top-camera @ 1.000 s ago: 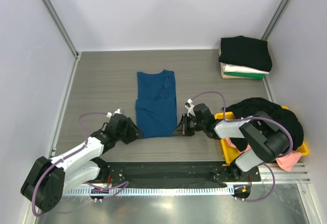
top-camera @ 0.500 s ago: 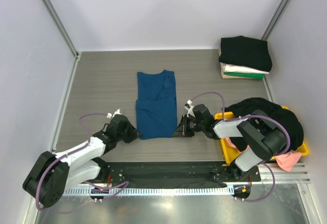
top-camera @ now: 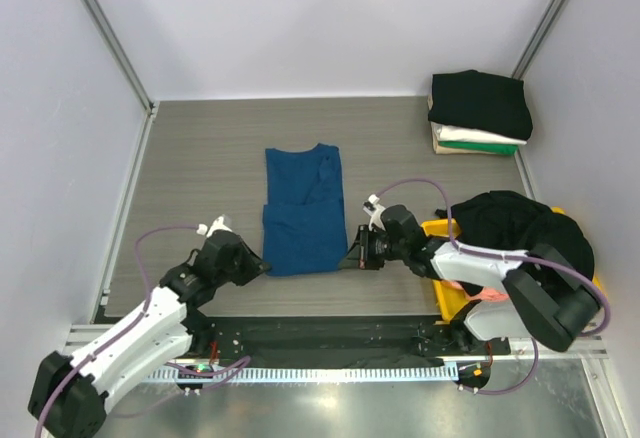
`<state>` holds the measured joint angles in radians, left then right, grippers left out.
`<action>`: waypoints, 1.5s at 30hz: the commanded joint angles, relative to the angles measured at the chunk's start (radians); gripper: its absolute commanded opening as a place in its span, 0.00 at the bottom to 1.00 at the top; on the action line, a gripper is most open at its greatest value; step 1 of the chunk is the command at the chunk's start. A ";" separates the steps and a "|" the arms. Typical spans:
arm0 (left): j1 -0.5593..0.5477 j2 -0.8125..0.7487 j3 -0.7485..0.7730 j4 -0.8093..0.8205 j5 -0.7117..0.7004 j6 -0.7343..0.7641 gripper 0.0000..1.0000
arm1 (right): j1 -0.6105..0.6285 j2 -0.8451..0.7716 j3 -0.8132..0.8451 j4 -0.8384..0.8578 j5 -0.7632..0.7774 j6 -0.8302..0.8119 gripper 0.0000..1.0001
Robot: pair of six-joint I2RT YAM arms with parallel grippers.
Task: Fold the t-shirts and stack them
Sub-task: Fold the tshirt
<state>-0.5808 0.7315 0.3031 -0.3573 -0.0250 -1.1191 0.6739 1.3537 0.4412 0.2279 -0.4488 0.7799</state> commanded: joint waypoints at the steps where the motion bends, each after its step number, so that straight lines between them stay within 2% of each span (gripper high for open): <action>1: -0.005 -0.093 0.044 -0.192 -0.069 -0.008 0.00 | 0.025 -0.094 0.005 -0.131 0.071 -0.030 0.01; 7: -0.016 -0.181 0.070 -0.296 -0.039 -0.027 0.00 | 0.064 -0.204 -0.004 -0.222 0.116 -0.002 0.01; 11: -0.033 -0.253 0.163 -0.397 -0.036 -0.048 0.00 | 0.122 -0.309 0.033 -0.384 0.189 0.033 0.01; 15: -0.033 -0.212 0.317 -0.492 -0.065 -0.019 0.00 | 0.130 -0.381 0.112 -0.522 0.252 0.033 0.01; 19: -0.033 -0.132 0.456 -0.526 -0.098 0.021 0.00 | 0.131 -0.372 0.293 -0.697 0.355 -0.017 0.01; 24: -0.031 -0.003 0.579 -0.523 -0.157 0.059 0.00 | 0.101 -0.253 0.517 -0.830 0.444 -0.122 0.01; 31: -0.008 0.187 0.734 -0.493 -0.182 0.136 0.00 | -0.056 -0.078 0.668 -0.849 0.369 -0.245 0.01; 34: 0.045 0.267 0.771 -0.459 -0.126 0.171 0.00 | -0.109 0.013 0.740 -0.852 0.322 -0.294 0.01; 40: 0.235 0.425 0.817 -0.390 0.020 0.254 0.00 | -0.178 0.183 0.904 -0.866 0.268 -0.375 0.01; 45: 0.360 0.639 0.910 -0.338 0.129 0.315 0.00 | -0.227 0.383 1.078 -0.877 0.239 -0.409 0.01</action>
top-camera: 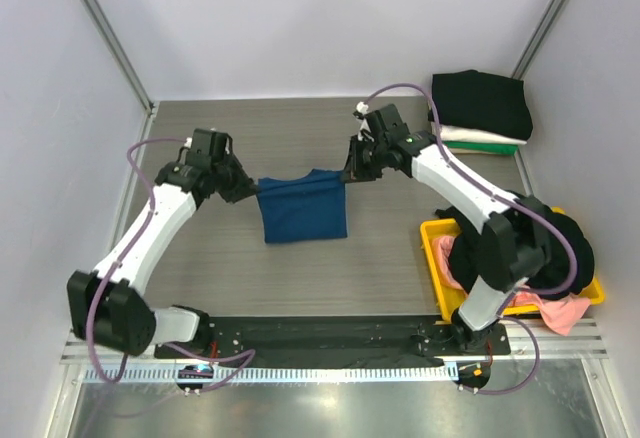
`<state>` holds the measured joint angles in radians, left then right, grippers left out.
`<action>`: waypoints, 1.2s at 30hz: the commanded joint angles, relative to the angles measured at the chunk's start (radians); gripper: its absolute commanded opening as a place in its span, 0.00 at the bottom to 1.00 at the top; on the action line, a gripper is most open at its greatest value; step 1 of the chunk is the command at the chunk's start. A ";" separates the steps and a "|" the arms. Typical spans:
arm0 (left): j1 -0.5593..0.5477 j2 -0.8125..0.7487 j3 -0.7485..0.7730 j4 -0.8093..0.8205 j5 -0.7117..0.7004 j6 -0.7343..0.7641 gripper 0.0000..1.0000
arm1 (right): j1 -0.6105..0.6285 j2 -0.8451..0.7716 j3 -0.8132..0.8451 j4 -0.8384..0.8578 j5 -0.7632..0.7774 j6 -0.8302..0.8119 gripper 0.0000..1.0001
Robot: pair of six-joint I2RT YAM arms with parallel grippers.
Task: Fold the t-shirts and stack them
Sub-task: Fold the tshirt
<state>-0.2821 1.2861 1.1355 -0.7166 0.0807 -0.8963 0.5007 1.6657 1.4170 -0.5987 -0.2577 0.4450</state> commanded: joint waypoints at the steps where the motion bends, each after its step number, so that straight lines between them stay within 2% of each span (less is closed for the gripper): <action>1: 0.084 0.129 0.096 0.031 0.034 0.106 0.00 | -0.062 0.107 0.129 -0.047 0.034 -0.075 0.01; 7: 0.149 0.436 0.292 0.043 0.064 0.138 0.00 | -0.119 0.386 0.377 -0.062 -0.028 -0.085 0.01; 11: 0.179 0.637 0.461 -0.033 0.088 0.172 0.00 | -0.146 0.557 0.531 -0.081 -0.109 -0.080 0.01; 13: 0.190 0.720 0.513 -0.055 0.076 0.180 0.00 | -0.155 0.626 0.597 -0.082 -0.133 -0.080 0.06; 16: 0.205 0.800 0.619 -0.109 0.068 0.189 0.01 | -0.163 0.678 0.683 -0.081 -0.185 -0.080 0.20; 17: 0.208 0.841 0.666 -0.119 0.077 0.188 0.03 | -0.163 0.703 0.706 -0.081 -0.201 -0.078 0.35; 19: 0.215 0.866 0.707 -0.144 0.080 0.189 0.07 | -0.165 0.718 0.772 -0.073 -0.242 -0.080 0.54; 20: 0.216 0.883 0.743 -0.158 0.077 0.194 0.22 | -0.165 0.720 0.802 -0.075 -0.245 -0.078 0.68; 22: 0.224 0.892 0.796 -0.184 0.077 0.207 0.40 | -0.165 0.692 0.801 -0.076 -0.232 -0.086 0.75; 23: 0.227 0.892 0.822 -0.196 0.077 0.218 0.55 | -0.165 0.643 0.791 -0.076 -0.221 -0.091 0.78; 24: 0.227 0.892 0.895 -0.234 0.074 0.238 0.63 | -0.165 0.606 0.746 -0.072 -0.210 -0.100 0.78; 26: 0.225 0.888 0.966 -0.306 0.057 0.280 0.70 | -0.165 0.483 0.667 0.001 -0.218 -0.100 0.79; 28: 0.210 0.820 0.957 -0.359 0.015 0.301 0.70 | -0.154 0.395 0.483 0.089 -0.282 -0.078 0.78; 30: 0.184 0.725 0.868 -0.315 -0.030 0.300 0.67 | -0.130 0.277 0.287 0.234 -0.333 -0.055 0.77; 31: 0.152 0.617 0.722 -0.279 -0.026 0.293 0.66 | -0.120 0.244 0.230 0.282 -0.365 -0.034 0.76; 34: 0.066 0.439 0.510 -0.114 0.055 0.244 0.62 | -0.081 0.197 0.056 0.401 -0.471 -0.006 0.69; 35: 0.040 0.409 0.386 -0.030 0.082 0.211 0.59 | -0.074 0.195 -0.017 0.451 -0.500 0.003 0.64; 36: -0.012 0.377 0.333 0.014 0.106 0.194 0.59 | -0.067 0.200 -0.056 0.482 -0.511 0.015 0.63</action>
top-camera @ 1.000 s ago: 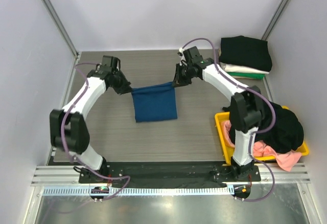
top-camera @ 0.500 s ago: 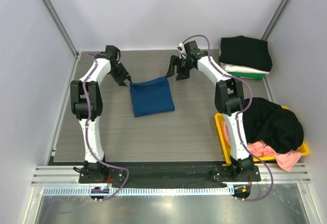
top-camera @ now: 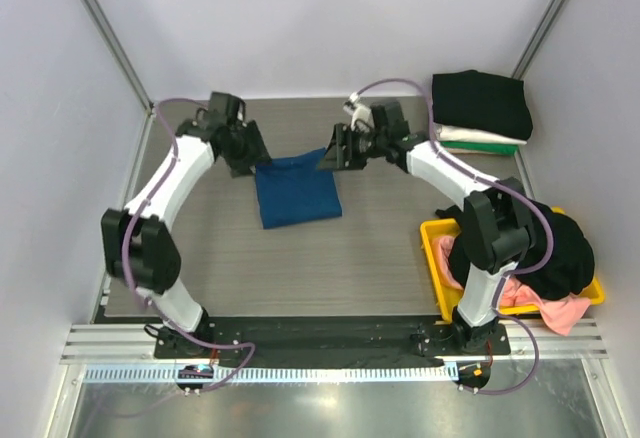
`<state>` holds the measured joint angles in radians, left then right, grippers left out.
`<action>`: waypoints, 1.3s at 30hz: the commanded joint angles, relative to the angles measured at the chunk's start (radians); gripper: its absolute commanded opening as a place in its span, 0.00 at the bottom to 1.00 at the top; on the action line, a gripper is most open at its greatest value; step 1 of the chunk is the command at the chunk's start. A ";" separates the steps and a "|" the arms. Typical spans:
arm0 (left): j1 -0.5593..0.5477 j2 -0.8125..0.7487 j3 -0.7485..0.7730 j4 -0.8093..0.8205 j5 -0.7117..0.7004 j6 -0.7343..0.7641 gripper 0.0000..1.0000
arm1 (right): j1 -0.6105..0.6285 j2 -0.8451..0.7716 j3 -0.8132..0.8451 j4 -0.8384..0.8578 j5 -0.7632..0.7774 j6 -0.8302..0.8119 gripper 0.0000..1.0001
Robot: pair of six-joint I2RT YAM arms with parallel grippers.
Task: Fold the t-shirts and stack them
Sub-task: Fold the tshirt
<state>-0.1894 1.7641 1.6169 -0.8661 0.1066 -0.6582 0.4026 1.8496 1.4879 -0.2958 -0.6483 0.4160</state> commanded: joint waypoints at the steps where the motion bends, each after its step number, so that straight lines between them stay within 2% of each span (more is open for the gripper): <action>1: -0.129 -0.141 -0.200 0.211 0.131 -0.060 0.59 | 0.039 0.025 -0.165 0.217 -0.134 0.058 0.61; 2: -0.151 -0.155 -0.306 0.310 0.149 -0.085 0.58 | 0.039 0.034 -0.205 0.312 -0.160 0.096 0.58; 5: -0.194 -0.141 -0.428 0.424 0.185 -0.109 0.56 | 0.038 0.089 -0.348 0.469 -0.162 0.136 0.52; 8: -0.193 -0.063 -0.476 0.482 0.194 -0.087 0.53 | 0.039 0.177 -0.429 0.541 -0.145 0.159 0.47; 11: -0.185 0.065 -0.448 0.387 0.077 0.029 0.51 | 0.041 0.210 -0.523 0.646 -0.126 0.237 0.44; 13: -0.151 0.110 -0.442 0.343 0.067 0.083 0.46 | 0.042 0.201 -0.580 0.733 -0.131 0.299 0.41; 14: -0.130 0.124 -0.449 0.322 0.038 0.094 0.45 | 0.051 0.176 -0.628 0.804 -0.131 0.331 0.41; 17: -0.124 0.101 -0.453 0.259 -0.065 0.124 0.45 | 0.088 0.137 -0.687 0.807 -0.077 0.362 0.40; 21: -0.127 0.064 -0.350 0.170 -0.140 0.170 0.46 | 0.263 0.068 -0.727 0.819 0.005 0.402 0.40; 24: -0.125 0.045 -0.235 0.064 -0.174 0.198 0.50 | 0.321 0.019 -0.715 0.791 0.044 0.409 0.48; 25: -0.127 0.016 -0.207 0.038 -0.177 0.204 0.53 | 0.327 -0.033 -0.710 0.773 0.052 0.408 0.60; 26: -0.125 -0.003 -0.171 -0.002 -0.177 0.213 0.54 | 0.326 -0.064 -0.697 0.721 0.073 0.394 0.66; 27: -0.127 -0.023 -0.157 -0.019 -0.176 0.219 0.55 | 0.321 -0.094 -0.680 0.666 0.093 0.371 0.71; 28: -0.127 -0.073 -0.146 -0.057 -0.179 0.227 0.57 | 0.309 -0.168 -0.625 0.521 0.113 0.295 0.77; 31: -0.127 -0.191 -0.137 -0.125 -0.221 0.253 0.58 | 0.266 -0.295 -0.531 0.269 0.223 0.181 0.87; 33: -0.125 -0.265 -0.185 -0.142 -0.229 0.273 0.59 | 0.228 -0.360 -0.520 0.212 0.278 0.155 0.97; 34: -0.125 -0.349 -0.218 -0.145 -0.240 0.278 0.59 | 0.205 -0.413 -0.535 0.199 0.288 0.147 1.00; 39: -0.125 -0.604 -0.455 -0.081 -0.252 0.243 0.61 | 0.019 -0.406 -0.566 0.199 0.227 0.109 1.00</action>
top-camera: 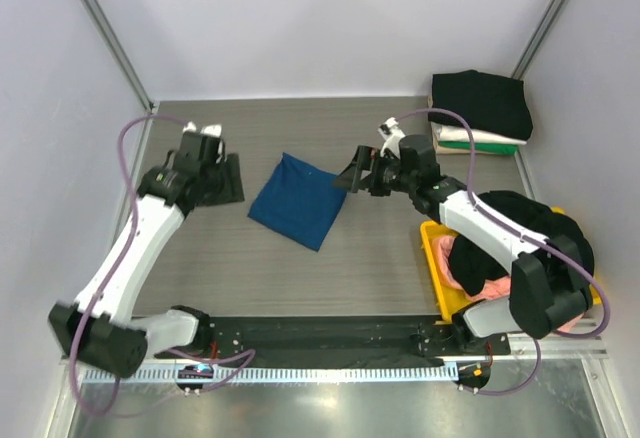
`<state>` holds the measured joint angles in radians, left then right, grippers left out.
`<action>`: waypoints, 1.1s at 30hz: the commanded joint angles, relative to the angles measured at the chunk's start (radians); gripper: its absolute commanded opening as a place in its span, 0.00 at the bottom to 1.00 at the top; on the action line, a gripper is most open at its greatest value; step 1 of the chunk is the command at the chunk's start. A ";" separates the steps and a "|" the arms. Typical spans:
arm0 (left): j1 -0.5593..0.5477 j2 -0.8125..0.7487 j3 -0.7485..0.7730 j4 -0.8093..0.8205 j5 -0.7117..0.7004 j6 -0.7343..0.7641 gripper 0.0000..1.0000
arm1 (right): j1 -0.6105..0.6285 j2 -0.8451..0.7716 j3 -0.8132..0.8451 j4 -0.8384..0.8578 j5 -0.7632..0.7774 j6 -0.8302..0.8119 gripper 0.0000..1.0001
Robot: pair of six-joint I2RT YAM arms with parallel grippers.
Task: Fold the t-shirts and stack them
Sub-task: Fold the tshirt, then neatly place the folded tshirt to the corner
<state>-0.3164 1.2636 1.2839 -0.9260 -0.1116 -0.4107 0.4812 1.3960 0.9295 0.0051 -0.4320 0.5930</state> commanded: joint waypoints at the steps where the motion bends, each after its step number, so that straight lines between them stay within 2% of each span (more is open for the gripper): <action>1: 0.002 -0.139 -0.147 -0.014 -0.033 -0.020 0.61 | -0.072 0.064 0.008 -0.102 0.007 -0.076 1.00; 7: 0.002 -0.326 -0.328 0.039 -0.057 -0.120 0.62 | -0.125 0.280 0.126 -0.085 0.004 -0.131 1.00; 11: 0.000 -0.385 -0.367 0.065 -0.060 -0.139 0.62 | -0.125 0.411 0.212 -0.093 0.038 -0.174 0.99; 14: 0.002 -0.411 -0.368 0.065 -0.094 -0.132 0.62 | -0.125 0.512 0.252 -0.082 -0.002 -0.161 1.00; 19: 0.002 -0.432 -0.376 0.081 -0.088 -0.122 0.62 | -0.096 0.593 0.235 -0.027 -0.011 -0.134 1.00; 23: 0.002 -0.435 -0.376 0.084 -0.088 -0.119 0.62 | -0.026 0.618 0.201 -0.011 -0.001 -0.101 1.00; 28: 0.000 -0.438 -0.377 0.084 -0.091 -0.117 0.62 | 0.005 0.613 0.111 0.107 0.001 -0.052 1.00; 31: 0.000 -0.444 -0.379 0.087 -0.091 -0.117 0.63 | 0.005 0.624 0.098 0.127 -0.005 -0.039 0.93; 33: 0.002 -0.446 -0.380 0.085 -0.089 -0.117 0.63 | 0.005 0.629 0.103 0.131 -0.008 -0.038 0.78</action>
<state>-0.3164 0.8360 0.9062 -0.8791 -0.1837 -0.5243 0.4816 1.9610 1.0798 0.2317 -0.4561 0.5335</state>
